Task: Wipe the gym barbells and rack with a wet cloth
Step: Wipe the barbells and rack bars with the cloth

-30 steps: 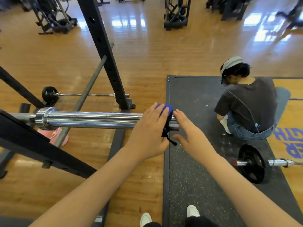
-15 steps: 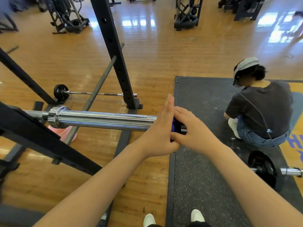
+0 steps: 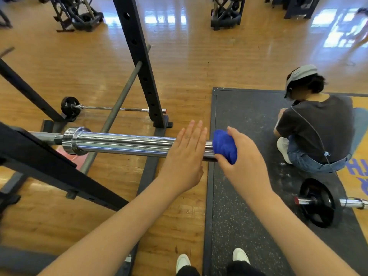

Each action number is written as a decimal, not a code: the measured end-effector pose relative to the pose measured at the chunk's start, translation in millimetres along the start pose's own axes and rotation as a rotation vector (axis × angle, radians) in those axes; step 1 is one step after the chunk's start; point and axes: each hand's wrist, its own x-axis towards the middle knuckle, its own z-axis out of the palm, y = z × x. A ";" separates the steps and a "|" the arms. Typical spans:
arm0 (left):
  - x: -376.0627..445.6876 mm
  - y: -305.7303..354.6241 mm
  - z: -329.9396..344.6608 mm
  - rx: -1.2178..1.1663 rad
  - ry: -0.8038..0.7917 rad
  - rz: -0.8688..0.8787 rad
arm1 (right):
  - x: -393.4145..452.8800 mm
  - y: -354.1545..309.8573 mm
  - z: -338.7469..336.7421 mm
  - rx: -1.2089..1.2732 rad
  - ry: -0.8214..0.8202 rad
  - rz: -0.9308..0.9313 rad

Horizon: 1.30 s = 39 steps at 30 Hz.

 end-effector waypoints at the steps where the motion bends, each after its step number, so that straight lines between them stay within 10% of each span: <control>1: 0.4 -1.2 -0.4 0.017 0.013 0.004 | -0.7 3.2 1.0 -0.031 0.022 -0.032; 8: 0.7 -7.3 10.3 0.114 0.101 0.033 | -30.4 7.3 1.7 -0.072 0.288 -0.099; 31: -3.3 -12.1 12.5 0.021 0.215 0.129 | -16.6 8.1 32.7 -0.128 0.379 -0.144; 39: -83.5 -159.7 0.7 0.022 0.257 -0.091 | -9.1 -21.6 51.0 -0.168 0.445 -0.060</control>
